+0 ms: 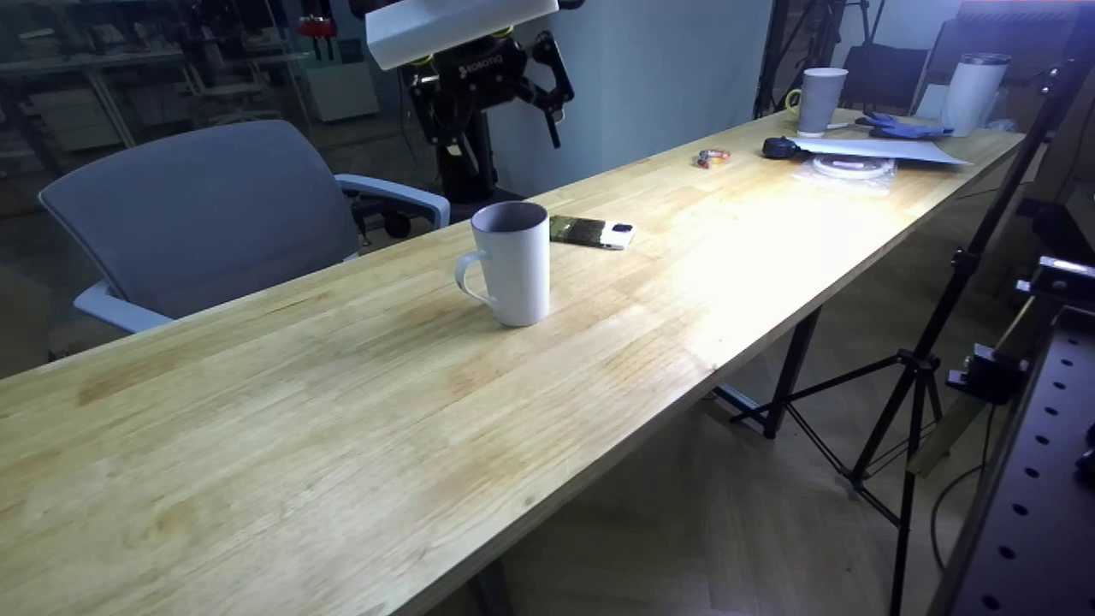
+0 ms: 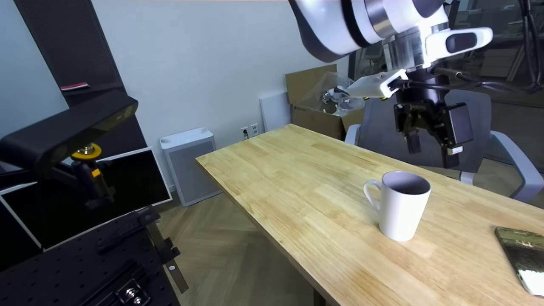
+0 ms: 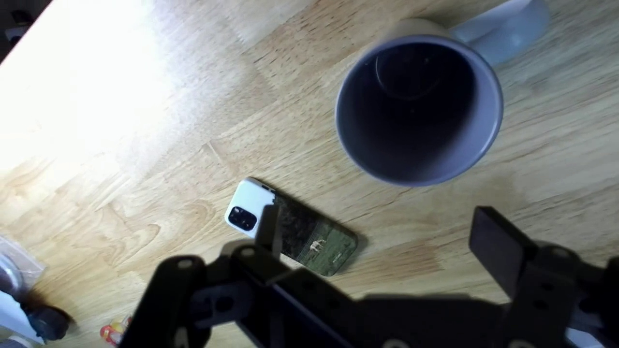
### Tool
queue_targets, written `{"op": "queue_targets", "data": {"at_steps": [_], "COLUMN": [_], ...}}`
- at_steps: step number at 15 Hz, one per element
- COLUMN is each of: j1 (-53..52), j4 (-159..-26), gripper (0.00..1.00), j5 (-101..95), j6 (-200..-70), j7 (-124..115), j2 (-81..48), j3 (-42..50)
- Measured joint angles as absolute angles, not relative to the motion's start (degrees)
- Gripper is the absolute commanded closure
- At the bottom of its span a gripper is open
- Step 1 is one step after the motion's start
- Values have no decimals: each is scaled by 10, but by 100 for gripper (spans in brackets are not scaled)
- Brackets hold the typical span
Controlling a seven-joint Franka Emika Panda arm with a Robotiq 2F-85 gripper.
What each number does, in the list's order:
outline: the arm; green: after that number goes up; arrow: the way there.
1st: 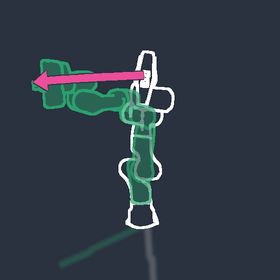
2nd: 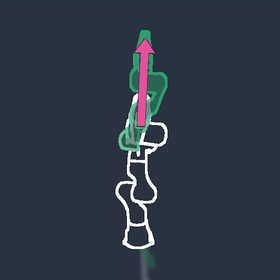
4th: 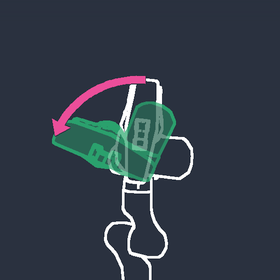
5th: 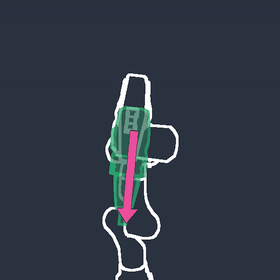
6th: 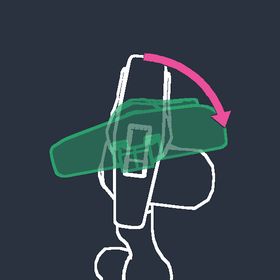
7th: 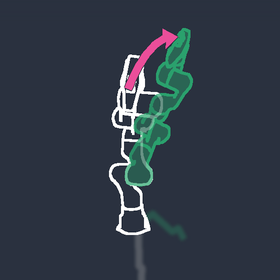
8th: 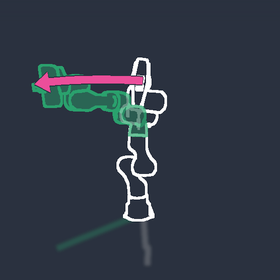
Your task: Move the mug to the left.
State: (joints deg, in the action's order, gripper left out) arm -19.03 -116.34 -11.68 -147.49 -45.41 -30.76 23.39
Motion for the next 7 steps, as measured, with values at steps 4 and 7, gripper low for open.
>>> {"op": "queue_targets", "data": {"at_steps": [4, 7], "j1": [-172, -162], "j4": [-1169, -1169], "gripper": [0, 0], "j5": [-126, -129], "j6": [-1473, -1474], "j7": [-459, -459], "j2": [-297, -298], "j3": [226, 215]}}
